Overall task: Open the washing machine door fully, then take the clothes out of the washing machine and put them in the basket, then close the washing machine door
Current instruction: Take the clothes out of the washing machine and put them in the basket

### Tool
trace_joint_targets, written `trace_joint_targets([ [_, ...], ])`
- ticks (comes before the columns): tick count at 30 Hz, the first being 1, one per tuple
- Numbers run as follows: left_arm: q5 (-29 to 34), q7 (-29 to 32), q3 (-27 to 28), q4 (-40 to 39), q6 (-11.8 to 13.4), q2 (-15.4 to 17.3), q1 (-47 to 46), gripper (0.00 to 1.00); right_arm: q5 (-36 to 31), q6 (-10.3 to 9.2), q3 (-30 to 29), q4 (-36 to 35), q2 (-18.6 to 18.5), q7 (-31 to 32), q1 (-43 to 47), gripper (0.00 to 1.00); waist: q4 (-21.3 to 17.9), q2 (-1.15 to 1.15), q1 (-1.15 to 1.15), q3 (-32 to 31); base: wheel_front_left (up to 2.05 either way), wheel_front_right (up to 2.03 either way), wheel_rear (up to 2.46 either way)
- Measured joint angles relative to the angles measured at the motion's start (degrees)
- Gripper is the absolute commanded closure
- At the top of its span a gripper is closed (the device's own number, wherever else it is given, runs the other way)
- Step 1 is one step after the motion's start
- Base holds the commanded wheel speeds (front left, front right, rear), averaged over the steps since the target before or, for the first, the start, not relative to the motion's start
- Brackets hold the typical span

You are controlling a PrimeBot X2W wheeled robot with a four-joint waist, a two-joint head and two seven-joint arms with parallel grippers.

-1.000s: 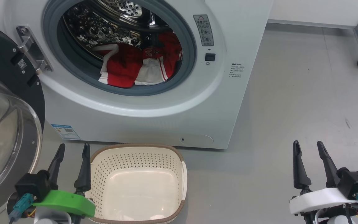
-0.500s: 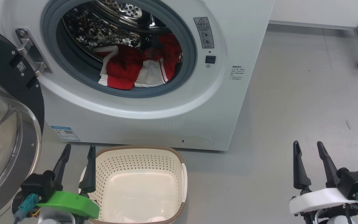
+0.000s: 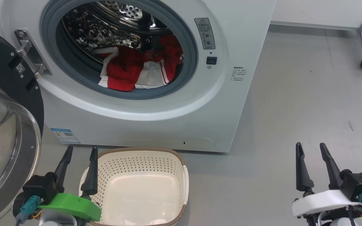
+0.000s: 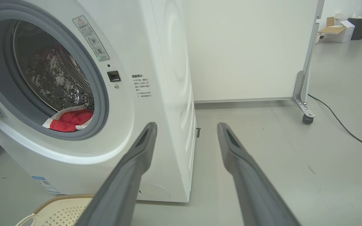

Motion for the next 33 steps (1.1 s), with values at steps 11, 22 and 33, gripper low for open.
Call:
trace_joint_targets([
  [11, 0.5, -0.4, 0.7, -0.7, 0.0, 0.3, 0.1, 0.00, 0.0, 0.07, 0.7, -0.2, 0.0, 0.0, 0.0, 0.00, -0.8, 0.00, 0.00, 1.4, 0.00, 0.00, 0.00],
  [22, 2.8, 0.9, 1.3, -3.1, 1.8, 3.0, -0.6, 0.00, -0.1, 0.05, 2.3, -1.9, 0.7, 0.0, -0.4, 0.00, -2.7, 0.00, 0.00, 6.8, 0.00, 0.00, 0.00],
  [33, 5.8, 7.0, 3.3, -4.4, 2.9, 9.5, -9.9, 0.00, -0.1, 0.05, 5.6, -2.4, 1.6, 0.0, -3.7, 0.00, -6.4, 0.00, 0.01, 14.4, 0.00, 0.00, 0.00],
])
